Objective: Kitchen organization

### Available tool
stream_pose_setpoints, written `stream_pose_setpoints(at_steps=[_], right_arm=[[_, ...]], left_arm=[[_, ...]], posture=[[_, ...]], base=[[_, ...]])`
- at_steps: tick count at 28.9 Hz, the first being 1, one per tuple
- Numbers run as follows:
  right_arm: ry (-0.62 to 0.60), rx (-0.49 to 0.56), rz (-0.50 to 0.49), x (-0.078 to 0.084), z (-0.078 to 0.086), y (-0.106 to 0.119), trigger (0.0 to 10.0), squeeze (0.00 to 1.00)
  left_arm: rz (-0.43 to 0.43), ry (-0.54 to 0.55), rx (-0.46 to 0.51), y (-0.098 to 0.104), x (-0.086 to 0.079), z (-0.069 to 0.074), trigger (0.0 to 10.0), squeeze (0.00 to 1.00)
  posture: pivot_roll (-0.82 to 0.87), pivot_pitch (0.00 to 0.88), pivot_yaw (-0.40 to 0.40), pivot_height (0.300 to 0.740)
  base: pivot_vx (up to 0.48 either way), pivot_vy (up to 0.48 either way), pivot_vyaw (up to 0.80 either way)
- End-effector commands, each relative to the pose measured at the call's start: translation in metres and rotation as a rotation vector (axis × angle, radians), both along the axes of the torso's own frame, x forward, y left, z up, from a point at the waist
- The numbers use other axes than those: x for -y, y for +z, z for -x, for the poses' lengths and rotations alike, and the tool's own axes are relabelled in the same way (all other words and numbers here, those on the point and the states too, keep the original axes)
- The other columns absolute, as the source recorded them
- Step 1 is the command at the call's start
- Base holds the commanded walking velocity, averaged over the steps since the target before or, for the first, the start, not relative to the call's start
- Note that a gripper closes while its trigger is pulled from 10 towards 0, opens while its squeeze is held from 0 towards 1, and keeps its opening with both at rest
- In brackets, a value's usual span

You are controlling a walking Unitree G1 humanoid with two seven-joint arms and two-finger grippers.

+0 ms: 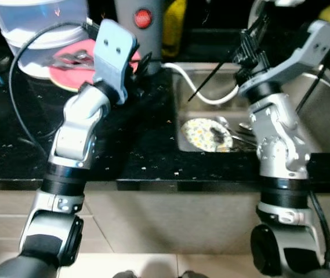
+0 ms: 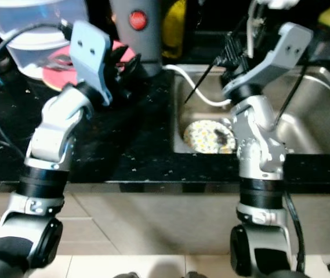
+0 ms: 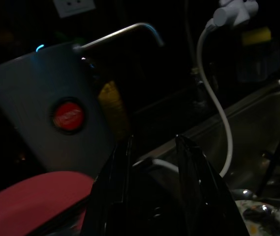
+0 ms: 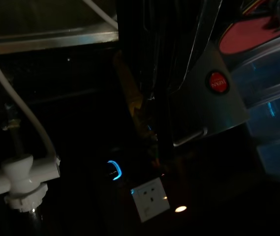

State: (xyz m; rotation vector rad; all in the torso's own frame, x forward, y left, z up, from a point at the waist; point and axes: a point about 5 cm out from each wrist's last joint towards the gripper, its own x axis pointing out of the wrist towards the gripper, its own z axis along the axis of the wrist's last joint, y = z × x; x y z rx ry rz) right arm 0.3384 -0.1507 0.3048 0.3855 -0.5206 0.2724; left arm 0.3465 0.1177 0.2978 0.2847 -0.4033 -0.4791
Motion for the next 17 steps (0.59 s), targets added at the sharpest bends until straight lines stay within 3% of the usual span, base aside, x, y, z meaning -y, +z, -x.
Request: stream_pose_setpoints(at_steps=[1,4,17], right_arm=[[-0.019,-0.006,0.002,0.0045,-0.0005,-0.0019,10.0,0.00],[-0.020,-0.007,0.003,0.0045,-0.0006,-0.0020,10.0,0.00],[-0.022,-0.006,0.001,0.0039,-0.0007,-0.0028,10.0,0.00]], left_arm=[[-0.020,-0.007,-0.007,-0.0025,0.0009,0.0003,10.0,0.00],[-0.015,-0.021,-0.004,-0.0023,0.0023,0.0014,10.0,0.00],[0.019,-0.035,0.000,0.0006,0.0025,0.0029,10.0,0.00]], posture=[[0.05,0.058,0.003,0.740],[0.05,0.058,0.003,0.740],[0.06,0.059,0.006,0.740]], base=[[0.000,-0.480,0.00],[0.000,-0.347,0.00],[0.000,0.000,0.00]])
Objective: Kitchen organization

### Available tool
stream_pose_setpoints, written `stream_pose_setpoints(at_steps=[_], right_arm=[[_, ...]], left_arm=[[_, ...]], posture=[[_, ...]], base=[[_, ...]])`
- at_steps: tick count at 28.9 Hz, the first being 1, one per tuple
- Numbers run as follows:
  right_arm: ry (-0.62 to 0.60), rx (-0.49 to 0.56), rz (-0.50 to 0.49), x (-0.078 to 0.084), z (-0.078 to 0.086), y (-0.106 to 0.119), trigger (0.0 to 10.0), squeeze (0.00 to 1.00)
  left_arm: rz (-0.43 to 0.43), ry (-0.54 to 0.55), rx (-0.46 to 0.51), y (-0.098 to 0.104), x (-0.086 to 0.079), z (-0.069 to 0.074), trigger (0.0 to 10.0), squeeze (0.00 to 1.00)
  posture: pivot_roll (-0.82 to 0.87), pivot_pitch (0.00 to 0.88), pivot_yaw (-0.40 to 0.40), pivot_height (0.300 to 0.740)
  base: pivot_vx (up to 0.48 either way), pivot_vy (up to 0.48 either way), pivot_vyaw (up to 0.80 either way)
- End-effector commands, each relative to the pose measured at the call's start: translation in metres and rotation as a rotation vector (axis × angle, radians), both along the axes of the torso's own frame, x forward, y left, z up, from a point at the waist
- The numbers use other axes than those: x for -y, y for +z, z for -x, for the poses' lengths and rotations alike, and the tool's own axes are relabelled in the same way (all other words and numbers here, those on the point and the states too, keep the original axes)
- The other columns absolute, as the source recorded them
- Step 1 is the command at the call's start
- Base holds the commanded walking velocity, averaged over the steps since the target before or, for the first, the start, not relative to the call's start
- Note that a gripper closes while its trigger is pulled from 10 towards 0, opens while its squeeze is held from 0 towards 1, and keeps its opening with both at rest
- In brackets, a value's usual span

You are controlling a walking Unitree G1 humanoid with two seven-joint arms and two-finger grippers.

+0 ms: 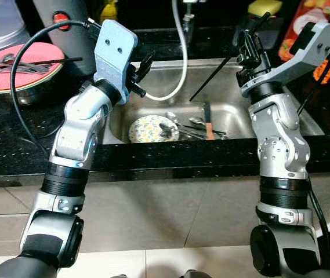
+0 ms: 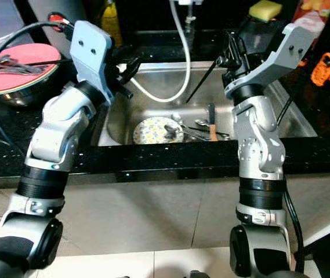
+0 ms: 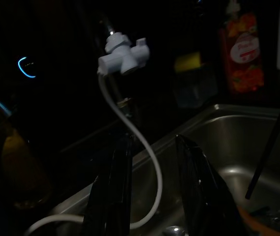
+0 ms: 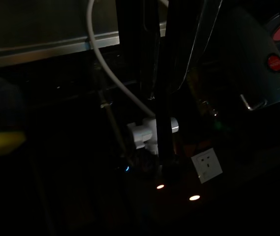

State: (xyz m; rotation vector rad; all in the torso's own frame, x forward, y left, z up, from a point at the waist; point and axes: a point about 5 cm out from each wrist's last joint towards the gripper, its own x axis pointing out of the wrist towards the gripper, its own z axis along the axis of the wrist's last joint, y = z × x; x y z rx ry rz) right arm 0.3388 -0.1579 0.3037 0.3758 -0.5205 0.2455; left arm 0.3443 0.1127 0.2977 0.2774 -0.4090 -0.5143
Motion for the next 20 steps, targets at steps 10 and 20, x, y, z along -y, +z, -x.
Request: stream_pose_setpoints(at_steps=[10,20], right_arm=[[0.004,0.000,0.007,-0.003,-0.001,-0.002,10.0,0.00],[-0.155,-0.244,0.241,-0.002,-0.023,-0.033,10.0,0.00]], left_arm=[[0.017,0.000,-0.003,0.000,-0.002,0.000,10.0,0.00],[0.109,0.023,-0.054,-0.004,-0.014,0.001,10.0,0.00]], posture=[[0.05,0.055,0.005,0.740],[0.06,0.056,-0.001,0.740]], base=[[0.000,0.000,0.00],[0.000,0.000,0.00]])
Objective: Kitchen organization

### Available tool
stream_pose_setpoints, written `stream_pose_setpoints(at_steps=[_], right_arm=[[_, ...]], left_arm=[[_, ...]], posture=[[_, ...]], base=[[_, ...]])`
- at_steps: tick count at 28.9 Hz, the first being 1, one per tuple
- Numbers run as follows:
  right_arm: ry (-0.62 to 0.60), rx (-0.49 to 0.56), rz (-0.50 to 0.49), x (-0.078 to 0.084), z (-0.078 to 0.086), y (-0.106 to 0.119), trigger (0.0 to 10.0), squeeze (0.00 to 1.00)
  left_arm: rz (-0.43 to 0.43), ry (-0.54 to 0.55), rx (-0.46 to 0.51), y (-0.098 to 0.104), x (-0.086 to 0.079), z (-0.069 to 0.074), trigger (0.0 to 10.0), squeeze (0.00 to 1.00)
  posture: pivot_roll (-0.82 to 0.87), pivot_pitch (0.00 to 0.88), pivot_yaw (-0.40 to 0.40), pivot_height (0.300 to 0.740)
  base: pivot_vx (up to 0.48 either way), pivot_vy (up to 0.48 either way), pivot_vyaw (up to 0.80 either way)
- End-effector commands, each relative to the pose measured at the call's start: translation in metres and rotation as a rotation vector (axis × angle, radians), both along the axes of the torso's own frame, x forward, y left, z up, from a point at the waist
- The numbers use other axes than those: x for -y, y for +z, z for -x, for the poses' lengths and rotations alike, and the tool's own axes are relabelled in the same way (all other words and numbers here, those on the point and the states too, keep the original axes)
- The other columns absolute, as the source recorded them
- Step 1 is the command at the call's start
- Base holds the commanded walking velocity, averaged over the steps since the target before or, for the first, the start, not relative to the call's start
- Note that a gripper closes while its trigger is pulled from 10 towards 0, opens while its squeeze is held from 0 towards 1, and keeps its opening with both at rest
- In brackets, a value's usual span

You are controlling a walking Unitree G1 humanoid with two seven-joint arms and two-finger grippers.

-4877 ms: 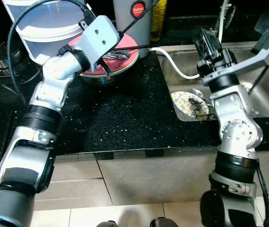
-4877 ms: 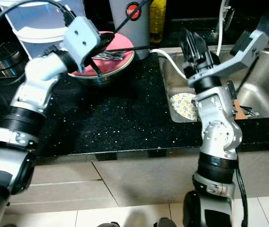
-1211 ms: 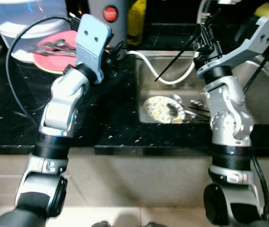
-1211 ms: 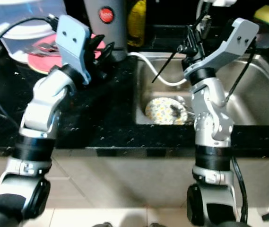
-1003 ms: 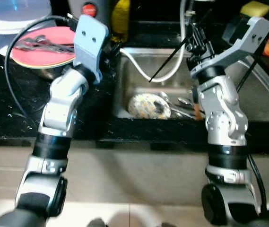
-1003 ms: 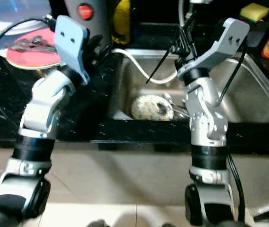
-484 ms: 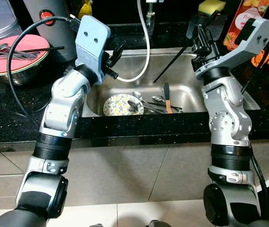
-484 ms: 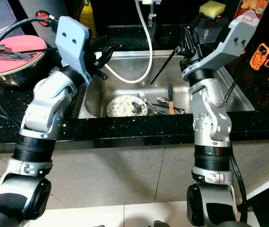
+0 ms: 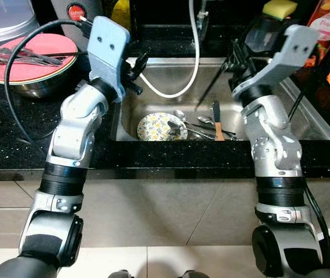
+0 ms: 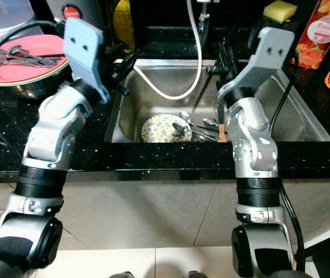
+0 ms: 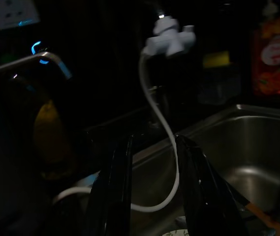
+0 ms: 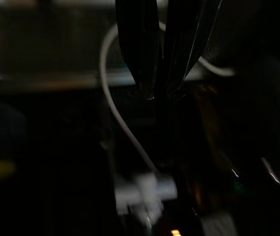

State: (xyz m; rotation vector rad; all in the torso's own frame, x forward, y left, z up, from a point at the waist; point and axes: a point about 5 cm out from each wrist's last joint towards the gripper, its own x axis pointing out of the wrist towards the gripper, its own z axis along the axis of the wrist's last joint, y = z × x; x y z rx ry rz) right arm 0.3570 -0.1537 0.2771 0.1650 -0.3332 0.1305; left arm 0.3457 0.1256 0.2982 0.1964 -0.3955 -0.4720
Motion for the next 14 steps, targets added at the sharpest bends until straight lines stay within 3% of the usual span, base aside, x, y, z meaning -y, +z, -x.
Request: stream_pose_setpoints(at_steps=[1,6,8,11,14], right_arm=[[-0.011,-0.092,0.049,0.000,-0.007,-0.010,10.0,0.00],[0.000,-0.145,0.085,-0.002,-0.012,-0.016,10.0,0.00],[0.092,-0.272,0.048,-0.011,-0.020,-0.030,10.0,0.00],[0.148,-0.335,0.040,-0.017,-0.022,-0.039,10.0,0.00],[0.227,-0.443,0.036,-0.037,-0.027,-0.064,10.0,0.00]], left_arm=[[0.038,0.000,-0.030,-0.005,-0.004,0.003,10.0,0.00],[0.055,0.013,-0.039,-0.005,-0.008,0.005,10.0,0.00],[0.069,0.043,-0.048,-0.006,-0.017,0.008,10.0,0.00],[0.067,0.055,-0.050,-0.007,-0.020,0.010,10.0,0.00],[0.060,0.079,-0.061,-0.011,-0.026,0.016,10.0,0.00]], posture=[[0.06,0.060,-0.010,0.740],[0.08,0.067,-0.025,0.740],[0.10,0.083,-0.043,0.740],[0.11,0.090,-0.053,0.740],[0.13,0.096,-0.068,0.740]], base=[[0.000,0.000,0.00],[0.000,0.000,0.00],[0.000,0.000,0.00],[0.000,0.000,0.00],[0.000,0.000,0.00]])
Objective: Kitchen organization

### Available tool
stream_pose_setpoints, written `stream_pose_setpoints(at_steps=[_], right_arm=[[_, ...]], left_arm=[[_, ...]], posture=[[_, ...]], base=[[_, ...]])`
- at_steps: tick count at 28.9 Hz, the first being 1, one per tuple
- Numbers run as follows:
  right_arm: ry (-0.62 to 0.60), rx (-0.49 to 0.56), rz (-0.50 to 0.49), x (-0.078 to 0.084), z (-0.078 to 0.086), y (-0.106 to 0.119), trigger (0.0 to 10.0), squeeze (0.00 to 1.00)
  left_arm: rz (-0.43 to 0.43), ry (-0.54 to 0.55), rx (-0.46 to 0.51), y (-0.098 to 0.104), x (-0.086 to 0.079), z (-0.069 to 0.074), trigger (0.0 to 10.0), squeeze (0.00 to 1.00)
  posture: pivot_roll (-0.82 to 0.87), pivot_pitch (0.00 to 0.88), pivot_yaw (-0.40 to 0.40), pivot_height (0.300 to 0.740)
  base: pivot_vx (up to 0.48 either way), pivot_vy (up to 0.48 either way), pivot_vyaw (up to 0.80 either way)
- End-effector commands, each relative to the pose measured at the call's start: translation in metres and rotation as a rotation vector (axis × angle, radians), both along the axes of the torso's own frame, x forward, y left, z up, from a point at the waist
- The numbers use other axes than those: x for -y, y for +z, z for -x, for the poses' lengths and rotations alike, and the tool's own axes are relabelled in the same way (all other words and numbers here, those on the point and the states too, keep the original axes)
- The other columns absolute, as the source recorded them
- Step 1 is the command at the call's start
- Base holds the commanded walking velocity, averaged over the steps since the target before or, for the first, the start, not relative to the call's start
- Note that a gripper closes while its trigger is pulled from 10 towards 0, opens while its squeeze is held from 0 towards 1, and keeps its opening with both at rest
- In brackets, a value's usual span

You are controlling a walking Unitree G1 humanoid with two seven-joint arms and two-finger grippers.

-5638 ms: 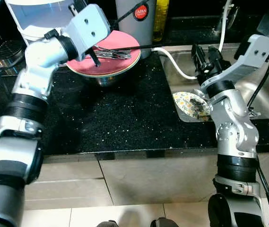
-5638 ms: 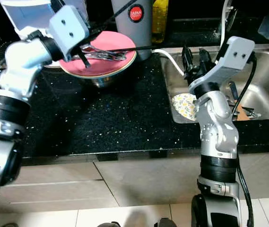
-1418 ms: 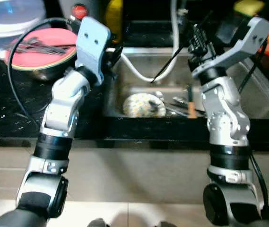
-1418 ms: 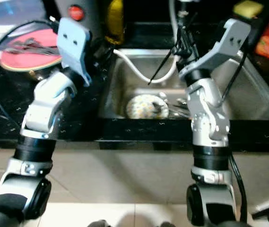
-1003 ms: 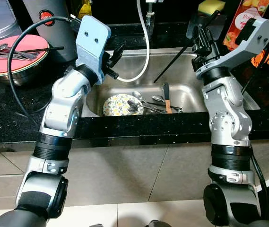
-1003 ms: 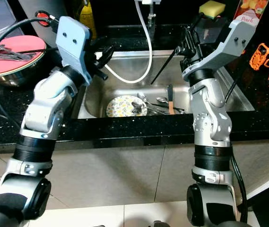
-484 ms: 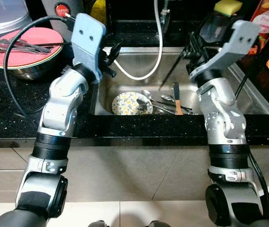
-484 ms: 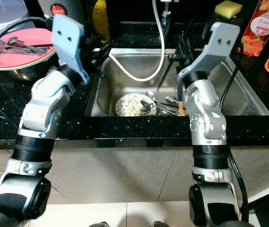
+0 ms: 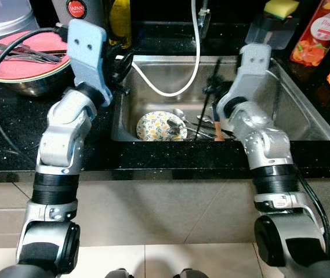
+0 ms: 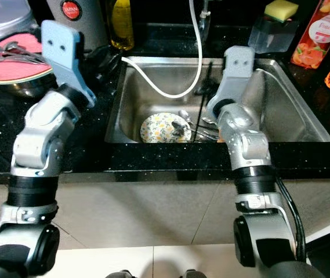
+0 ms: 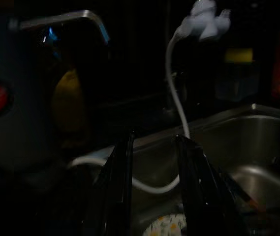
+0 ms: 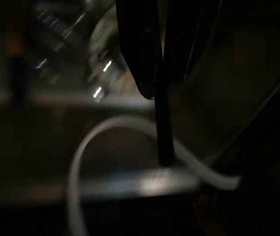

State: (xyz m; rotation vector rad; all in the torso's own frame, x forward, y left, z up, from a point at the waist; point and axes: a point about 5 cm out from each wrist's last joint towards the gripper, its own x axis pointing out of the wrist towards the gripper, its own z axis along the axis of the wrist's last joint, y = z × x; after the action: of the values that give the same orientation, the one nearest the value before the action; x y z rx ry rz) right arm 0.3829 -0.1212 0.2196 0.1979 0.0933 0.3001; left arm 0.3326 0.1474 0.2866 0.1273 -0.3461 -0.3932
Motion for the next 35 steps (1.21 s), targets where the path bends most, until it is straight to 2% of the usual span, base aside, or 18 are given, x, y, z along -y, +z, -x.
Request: stream_pose_setpoints(at_steps=[1,4,5,8,11,14,16,17,18,21,22,24,26,28,32,35], right_arm=[[0.022,-0.034,0.011,-0.005,-0.001,-0.007,10.0,0.00],[0.020,-0.042,0.009,-0.010,-0.002,-0.011,10.0,0.00],[-0.002,-0.038,0.001,-0.011,-0.003,-0.012,10.0,1.00],[-0.032,-0.005,-0.041,-0.010,-0.005,-0.006,10.0,1.00],[-0.103,0.125,-0.199,0.004,-0.005,0.022,10.0,1.00],[-0.112,0.153,-0.229,0.009,-0.004,0.028,10.0,1.00],[-0.112,0.224,-0.291,0.018,0.002,0.043,10.0,1.00],[-0.098,0.290,-0.366,0.023,0.008,0.055,10.0,0.00],[-0.098,0.290,-0.366,0.023,0.008,0.055,10.0,0.00],[-0.077,0.433,-0.550,0.034,0.024,0.077,10.0,0.00],[-0.077,0.433,-0.550,0.034,0.024,0.077,10.0,0.00],[-0.074,0.500,-0.596,0.039,0.034,0.085,10.0,0.00],[-0.092,0.527,-0.492,0.038,0.039,0.083,10.0,0.00],[-0.099,0.533,-0.459,0.038,0.040,0.082,10.0,0.00],[-0.127,0.514,-0.444,0.041,0.040,0.077,10.0,0.00],[-0.131,0.512,-0.447,0.042,0.041,0.077,10.0,0.00]], left_arm=[[-0.010,0.009,-0.003,0.000,-0.004,0.003,10.0,0.00],[-0.012,0.015,-0.005,0.000,-0.005,0.004,10.0,0.00],[-0.013,0.020,-0.006,0.000,-0.006,0.004,10.0,0.00],[-0.016,0.025,-0.006,0.000,-0.007,0.004,10.0,0.00],[-0.018,0.028,-0.004,0.000,-0.006,0.004,10.0,0.00],[-0.016,0.027,-0.005,0.001,-0.005,0.003,10.0,0.00],[-0.014,0.026,-0.003,0.002,-0.004,0.003,10.0,0.00],[-0.011,0.030,-0.001,0.003,-0.004,0.003,10.0,0.00],[-0.011,0.030,-0.001,0.003,-0.004,0.003,10.0,0.00],[-0.006,0.044,0.002,0.005,-0.006,0.002,10.0,0.00],[-0.006,0.044,0.002,0.005,-0.006,0.002,10.0,0.00],[-0.006,0.069,0.008,0.006,-0.009,0.001,10.0,0.00],[0.003,0.131,0.008,0.008,-0.019,-0.004,10.0,0.00],[0.006,0.149,0.005,0.008,-0.022,-0.005,10.0,0.00],[-0.015,0.206,-0.017,0.004,-0.035,-0.009,10.0,0.00],[-0.016,0.212,-0.025,0.003,-0.036,-0.010,10.0,0.00]], posture=[[0.13,0.096,-0.068,0.740],[0.14,0.096,-0.071,0.740],[0.14,0.095,-0.073,0.740],[0.14,0.092,-0.073,0.740],[0.13,0.083,-0.063,0.740],[0.13,0.078,-0.060,0.740],[0.12,0.073,-0.055,0.740],[0.12,0.073,-0.055,0.740],[0.12,0.073,-0.055,0.740],[0.12,0.068,-0.051,0.740],[0.12,0.068,-0.051,0.740],[0.11,0.061,-0.047,0.740],[0.10,0.048,-0.041,0.740],[0.10,0.048,-0.041,0.740],[0.08,0.046,-0.029,0.740],[0.08,0.046,-0.029,0.740]], base=[[0.000,0.000,0.00],[0.000,0.000,0.00],[0.000,0.000,0.00],[0.000,0.000,0.00],[0.000,0.000,0.00],[0.000,0.000,0.00],[0.000,0.000,0.00],[0.000,0.000,0.00],[0.000,0.000,0.00],[0.000,0.000,0.00],[0.000,0.000,0.00],[0.000,0.000,0.00],[0.000,0.000,0.00],[0.000,0.000,0.00],[0.000,0.000,0.00],[0.000,0.000,0.00]])
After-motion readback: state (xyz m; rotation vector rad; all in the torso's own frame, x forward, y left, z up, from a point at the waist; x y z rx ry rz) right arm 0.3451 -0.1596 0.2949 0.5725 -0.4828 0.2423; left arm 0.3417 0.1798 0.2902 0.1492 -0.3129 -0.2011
